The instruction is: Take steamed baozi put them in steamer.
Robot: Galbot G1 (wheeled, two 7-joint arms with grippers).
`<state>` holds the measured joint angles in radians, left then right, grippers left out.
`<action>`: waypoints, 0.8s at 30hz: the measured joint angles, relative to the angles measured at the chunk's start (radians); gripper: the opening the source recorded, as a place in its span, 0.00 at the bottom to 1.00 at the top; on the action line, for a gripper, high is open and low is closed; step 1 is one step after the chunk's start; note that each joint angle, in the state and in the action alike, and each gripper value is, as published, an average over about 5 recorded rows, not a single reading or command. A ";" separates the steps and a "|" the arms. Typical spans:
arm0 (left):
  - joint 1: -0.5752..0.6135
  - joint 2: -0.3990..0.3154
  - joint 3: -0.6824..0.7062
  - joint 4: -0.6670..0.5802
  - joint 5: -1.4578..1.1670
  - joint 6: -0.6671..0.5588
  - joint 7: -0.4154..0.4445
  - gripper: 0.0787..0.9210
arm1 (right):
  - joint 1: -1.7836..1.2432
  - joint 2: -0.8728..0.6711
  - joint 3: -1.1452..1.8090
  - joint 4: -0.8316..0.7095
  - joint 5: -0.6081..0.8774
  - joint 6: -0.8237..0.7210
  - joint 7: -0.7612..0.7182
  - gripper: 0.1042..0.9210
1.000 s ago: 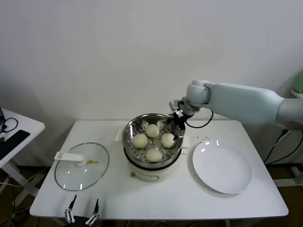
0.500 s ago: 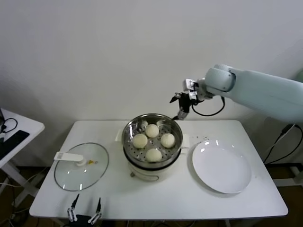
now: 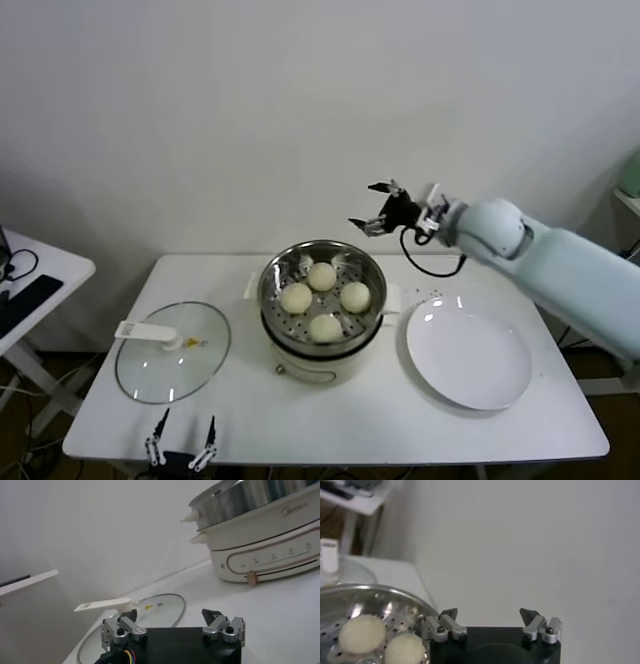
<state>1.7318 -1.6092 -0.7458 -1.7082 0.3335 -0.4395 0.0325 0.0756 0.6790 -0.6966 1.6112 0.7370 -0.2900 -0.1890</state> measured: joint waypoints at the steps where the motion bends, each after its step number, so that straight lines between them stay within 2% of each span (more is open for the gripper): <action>1: -0.002 0.000 0.001 0.001 0.000 0.000 0.000 0.88 | -0.049 -0.007 0.043 0.015 -0.006 0.008 0.022 0.88; 12: -0.010 0.000 0.012 0.006 -0.001 -0.003 -0.002 0.88 | -0.645 0.026 0.531 0.192 -0.146 0.145 0.206 0.88; 24: -0.017 0.000 0.010 -0.004 -0.017 -0.005 -0.003 0.88 | -1.261 0.307 0.993 0.300 -0.351 0.395 0.228 0.88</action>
<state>1.7151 -1.6092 -0.7354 -1.7123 0.3167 -0.4446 0.0292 -1.1855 0.9857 0.2965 1.9109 0.3857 0.1045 0.0385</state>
